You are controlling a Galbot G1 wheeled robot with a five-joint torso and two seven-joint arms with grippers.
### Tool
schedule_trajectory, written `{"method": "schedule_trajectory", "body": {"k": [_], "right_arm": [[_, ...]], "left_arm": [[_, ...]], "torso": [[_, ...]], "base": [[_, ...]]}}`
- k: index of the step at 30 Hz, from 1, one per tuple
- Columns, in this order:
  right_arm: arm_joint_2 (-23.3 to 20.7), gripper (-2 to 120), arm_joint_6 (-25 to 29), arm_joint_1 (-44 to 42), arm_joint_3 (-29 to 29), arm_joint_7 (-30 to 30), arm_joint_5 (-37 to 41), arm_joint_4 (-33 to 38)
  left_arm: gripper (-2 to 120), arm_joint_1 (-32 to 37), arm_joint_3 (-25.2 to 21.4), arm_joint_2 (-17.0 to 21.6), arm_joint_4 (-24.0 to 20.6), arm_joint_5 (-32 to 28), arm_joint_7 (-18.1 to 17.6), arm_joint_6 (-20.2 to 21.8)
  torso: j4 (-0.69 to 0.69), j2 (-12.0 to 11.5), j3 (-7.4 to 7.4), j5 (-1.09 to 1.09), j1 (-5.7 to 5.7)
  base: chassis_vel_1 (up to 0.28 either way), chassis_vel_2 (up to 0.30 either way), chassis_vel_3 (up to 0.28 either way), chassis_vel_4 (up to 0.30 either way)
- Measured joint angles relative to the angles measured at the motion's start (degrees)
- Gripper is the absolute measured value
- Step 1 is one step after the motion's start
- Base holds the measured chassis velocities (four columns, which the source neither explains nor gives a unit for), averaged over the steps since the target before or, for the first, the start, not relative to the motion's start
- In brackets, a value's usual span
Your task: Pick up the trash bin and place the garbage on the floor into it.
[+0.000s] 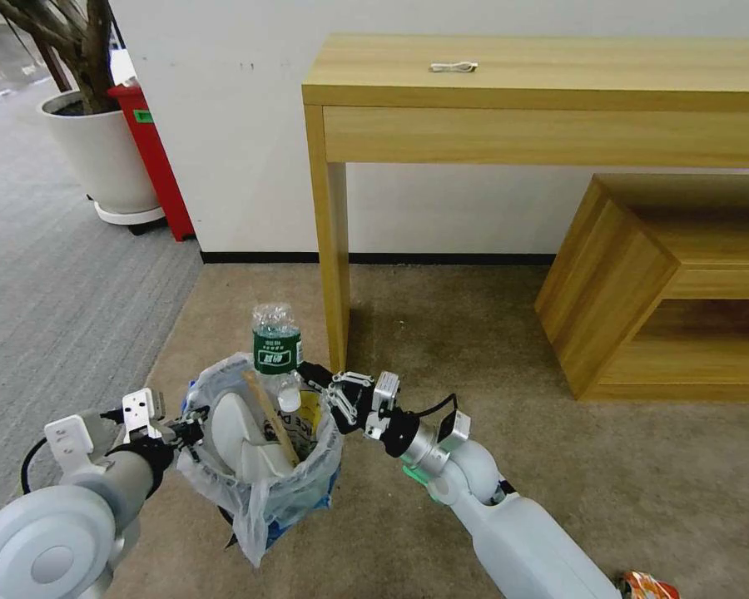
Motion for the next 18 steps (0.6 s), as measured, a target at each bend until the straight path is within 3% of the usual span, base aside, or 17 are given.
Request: {"method": "schedule_trajectory", "body": {"k": [3, 9, 12, 18], "right_arm": [[-0.09, 21, 0.25, -0.02, -0.05, -0.18, -0.24, -0.45], [-0.42, 37, 0.26, 0.02, -0.06, -0.39, -0.23, -0.34], [-0.66, 54, 0.67, 0.01, -0.02, -0.51, -0.24, -0.34], [-1.57, 72, 1.20, -0.14, 0.38, -1.11, -0.23, 0.07]], "left_arm": [[2, -0.10, 0.04, -0.05, -0.27, -0.46, -0.08, 0.00], [2, -0.38, 0.01, -0.10, -0.18, -0.80, -0.11, 0.01], [2, -0.80, -0.06, -0.15, 0.09, -1.02, -0.15, 0.03], [2, -1.13, -0.55, 0.00, 0.58, -1.45, -0.17, 0.03]], "torso": [[0.00, 0.00, 0.00, 0.00, 0.00], [0.00, 0.00, 0.00, 0.00, 0.00], [0.00, 0.00, 0.00, 0.00, 0.00], [0.00, 0.00, 0.00, 0.00, 0.00]], "base": [[0.000, 0.000, 0.000, 0.000], [0.000, 0.000, 0.000, 0.000], [0.000, 0.000, 0.000, 0.000], [0.000, 0.000, 0.000, 0.000]]}}
